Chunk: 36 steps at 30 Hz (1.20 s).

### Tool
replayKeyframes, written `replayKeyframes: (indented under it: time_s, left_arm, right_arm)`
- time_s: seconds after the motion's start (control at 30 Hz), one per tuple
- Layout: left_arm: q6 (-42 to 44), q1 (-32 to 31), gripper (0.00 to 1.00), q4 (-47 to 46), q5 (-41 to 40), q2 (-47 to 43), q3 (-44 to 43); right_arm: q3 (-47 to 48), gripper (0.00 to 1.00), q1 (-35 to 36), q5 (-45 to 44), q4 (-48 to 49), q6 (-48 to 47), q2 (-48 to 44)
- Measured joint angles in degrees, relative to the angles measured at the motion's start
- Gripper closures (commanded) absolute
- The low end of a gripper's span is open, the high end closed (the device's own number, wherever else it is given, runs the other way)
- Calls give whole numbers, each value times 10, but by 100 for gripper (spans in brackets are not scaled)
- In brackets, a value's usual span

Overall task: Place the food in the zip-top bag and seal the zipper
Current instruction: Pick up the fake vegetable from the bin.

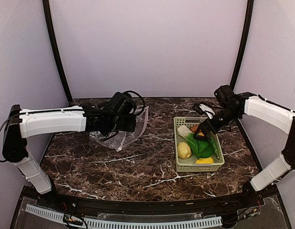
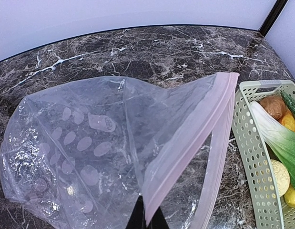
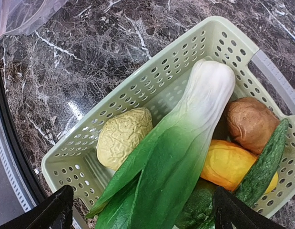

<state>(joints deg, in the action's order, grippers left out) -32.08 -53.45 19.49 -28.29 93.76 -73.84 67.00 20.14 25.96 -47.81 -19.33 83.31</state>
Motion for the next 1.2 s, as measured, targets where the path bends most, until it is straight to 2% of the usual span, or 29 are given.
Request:
replayKeyframes:
  time_s: [0.1, 0.27, 0.57, 0.83, 1.03, 1.2]
  left_arm:
    - [-3, 0, 99, 0, 0, 0, 0]
    - [-4, 0, 99, 1, 2, 0, 0]
    - [-5, 0, 99, 4, 1, 0, 0]
    - [-7, 0, 99, 3, 2, 0, 0]
    - [-7, 0, 99, 3, 2, 0, 0]
    - [-1, 1, 99, 3, 1, 3, -2]
  right_arm:
    - [-29, 1, 13, -5, 17, 16, -8]
    - [-78, 1, 54, -61, 41, 36, -13]
    - [-96, 3, 71, -131, 56, 53, 4]
    - [-96, 29, 73, -171, 54, 65, 23]
    - [-85, 69, 70, -172, 32, 53, 23]
    - [-54, 86, 58, -167, -5, 40, 22]
